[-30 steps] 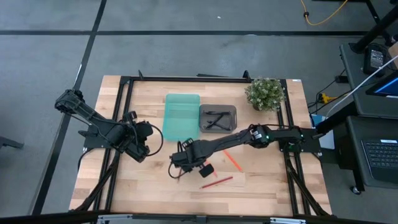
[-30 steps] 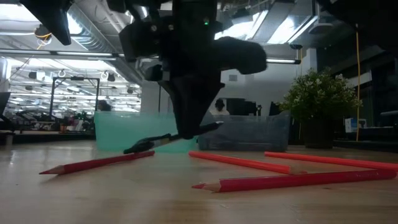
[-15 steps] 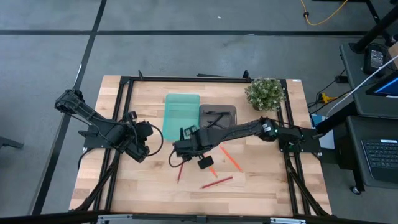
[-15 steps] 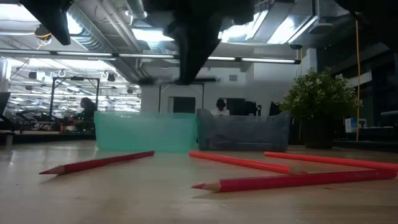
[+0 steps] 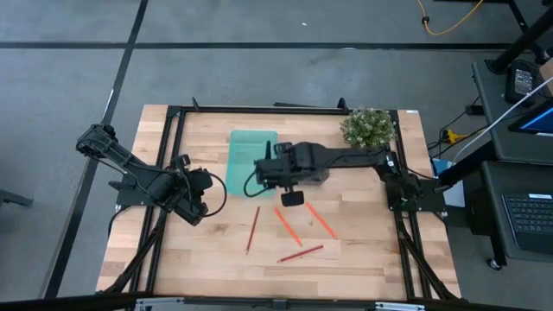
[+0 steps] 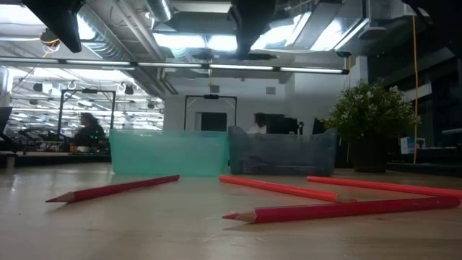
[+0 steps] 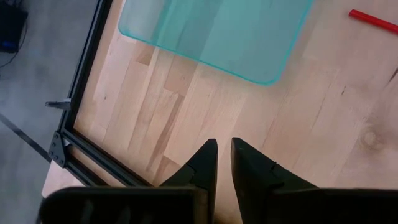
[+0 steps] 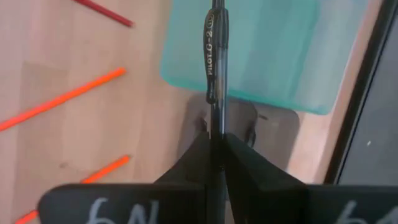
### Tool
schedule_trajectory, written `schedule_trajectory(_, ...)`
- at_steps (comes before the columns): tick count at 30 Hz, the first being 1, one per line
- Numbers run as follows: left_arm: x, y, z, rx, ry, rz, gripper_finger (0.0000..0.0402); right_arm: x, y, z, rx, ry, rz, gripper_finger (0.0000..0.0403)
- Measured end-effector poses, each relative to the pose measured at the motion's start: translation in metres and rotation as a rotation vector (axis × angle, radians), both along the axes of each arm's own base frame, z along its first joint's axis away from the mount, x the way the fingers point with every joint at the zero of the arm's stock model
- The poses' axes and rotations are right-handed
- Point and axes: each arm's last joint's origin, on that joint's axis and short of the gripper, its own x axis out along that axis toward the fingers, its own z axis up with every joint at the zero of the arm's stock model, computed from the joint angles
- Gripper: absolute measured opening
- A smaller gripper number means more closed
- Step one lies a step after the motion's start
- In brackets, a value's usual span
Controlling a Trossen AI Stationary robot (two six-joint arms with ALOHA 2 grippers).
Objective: Sort pens & pencils
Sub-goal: Put the black pen into the black bin
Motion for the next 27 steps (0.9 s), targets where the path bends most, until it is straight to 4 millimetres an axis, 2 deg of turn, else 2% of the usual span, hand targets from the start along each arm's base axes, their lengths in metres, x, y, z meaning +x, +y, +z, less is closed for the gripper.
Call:
schedule_trajectory(8, -0.002, -0.003, 0.0, 0.0, 0.0, -0.019, 0.0041, -0.001, -0.039, -0.016, -0.002, 0.083, -0.09, 0.0027)
schedule_trajectory(17, -0.008, -0.013, 0.0, -0.012, -0.022, -0.042, 0.0041, -0.01, -0.079, -0.033, 0.004, 0.17, -0.189, 0.0027)
schedule_trajectory(21, -0.01, -0.018, 0.0, -0.015, -0.028, -0.059, 0.0041, -0.033, -0.092, -0.03, 0.044, 0.15, -0.25, 0.0027)
schedule_trajectory(27, -0.011, -0.019, 0.0, -0.018, -0.033, -0.057, 0.0041, -0.065, -0.091, -0.04, 0.086, -0.101, -0.24, 0.0027)
